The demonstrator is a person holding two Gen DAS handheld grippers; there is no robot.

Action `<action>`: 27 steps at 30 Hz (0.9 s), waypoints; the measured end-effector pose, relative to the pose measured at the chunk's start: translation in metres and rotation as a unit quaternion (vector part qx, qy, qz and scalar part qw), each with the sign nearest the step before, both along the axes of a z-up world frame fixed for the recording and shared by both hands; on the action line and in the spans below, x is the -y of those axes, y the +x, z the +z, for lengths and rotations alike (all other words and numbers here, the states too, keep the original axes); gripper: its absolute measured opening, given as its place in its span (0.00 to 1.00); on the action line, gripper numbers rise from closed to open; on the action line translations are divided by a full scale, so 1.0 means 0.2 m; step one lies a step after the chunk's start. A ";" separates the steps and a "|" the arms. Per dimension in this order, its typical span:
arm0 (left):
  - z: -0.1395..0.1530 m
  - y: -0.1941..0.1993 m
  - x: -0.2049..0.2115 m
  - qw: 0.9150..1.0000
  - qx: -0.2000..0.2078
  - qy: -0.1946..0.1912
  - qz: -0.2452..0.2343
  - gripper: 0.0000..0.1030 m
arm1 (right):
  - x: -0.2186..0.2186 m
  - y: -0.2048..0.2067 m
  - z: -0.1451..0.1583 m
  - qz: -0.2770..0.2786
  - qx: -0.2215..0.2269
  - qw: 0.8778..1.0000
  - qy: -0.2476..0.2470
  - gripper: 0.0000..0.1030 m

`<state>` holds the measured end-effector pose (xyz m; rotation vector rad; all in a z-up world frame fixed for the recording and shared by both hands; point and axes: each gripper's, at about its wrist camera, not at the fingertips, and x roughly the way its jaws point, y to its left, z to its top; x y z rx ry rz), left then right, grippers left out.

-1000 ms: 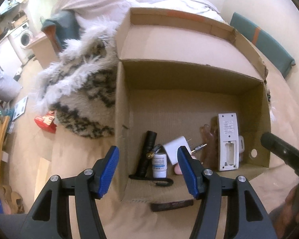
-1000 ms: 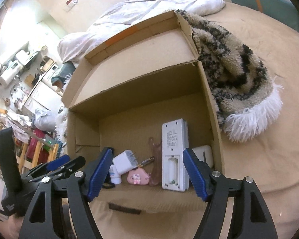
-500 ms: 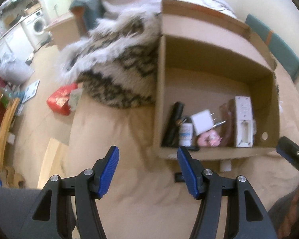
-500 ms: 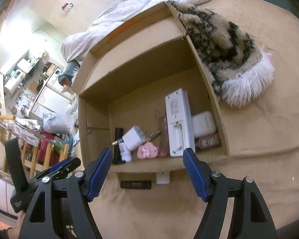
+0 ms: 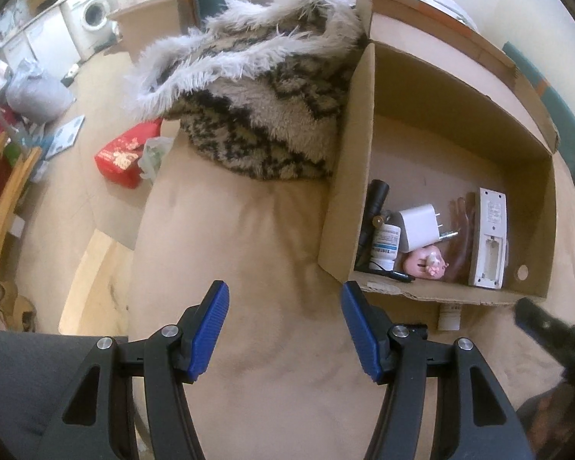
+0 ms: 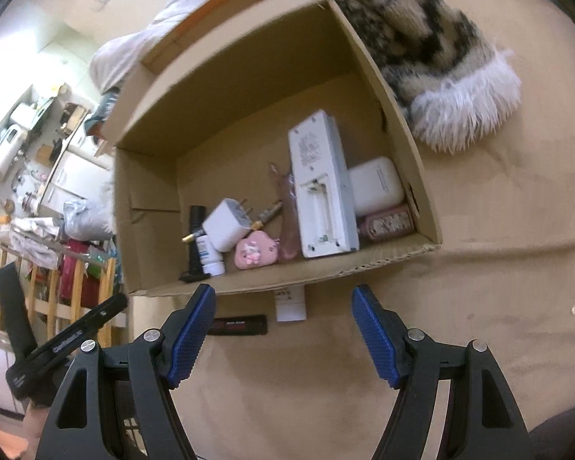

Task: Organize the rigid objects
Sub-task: 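Lift both open tools out of the box toward the remaining items, then grasp the black battery pack with left tool while right tool grasps white medicine bottle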

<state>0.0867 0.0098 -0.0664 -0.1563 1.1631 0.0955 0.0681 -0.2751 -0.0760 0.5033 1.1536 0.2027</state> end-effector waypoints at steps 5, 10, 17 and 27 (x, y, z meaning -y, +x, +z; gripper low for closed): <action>-0.02 0.01 0.02 1.000 -0.013 -0.008 -0.002 0.56 | -0.11 0.07 -0.13 0.030 -0.039 0.998 -0.027 0.77; -0.03 0.01 0.07 1.000 -0.015 -0.016 -0.022 0.56 | -0.30 0.14 -0.24 0.076 -0.060 0.992 -0.082 0.77; -0.10 -0.01 0.14 0.998 -0.033 -0.022 -0.054 0.56 | -0.38 0.18 -0.34 0.091 -0.071 0.986 -0.124 0.28; -0.30 0.01 0.40 0.991 -0.105 -0.033 -0.077 0.96 | -0.18 0.02 -0.18 0.046 -0.062 0.993 -0.091 0.28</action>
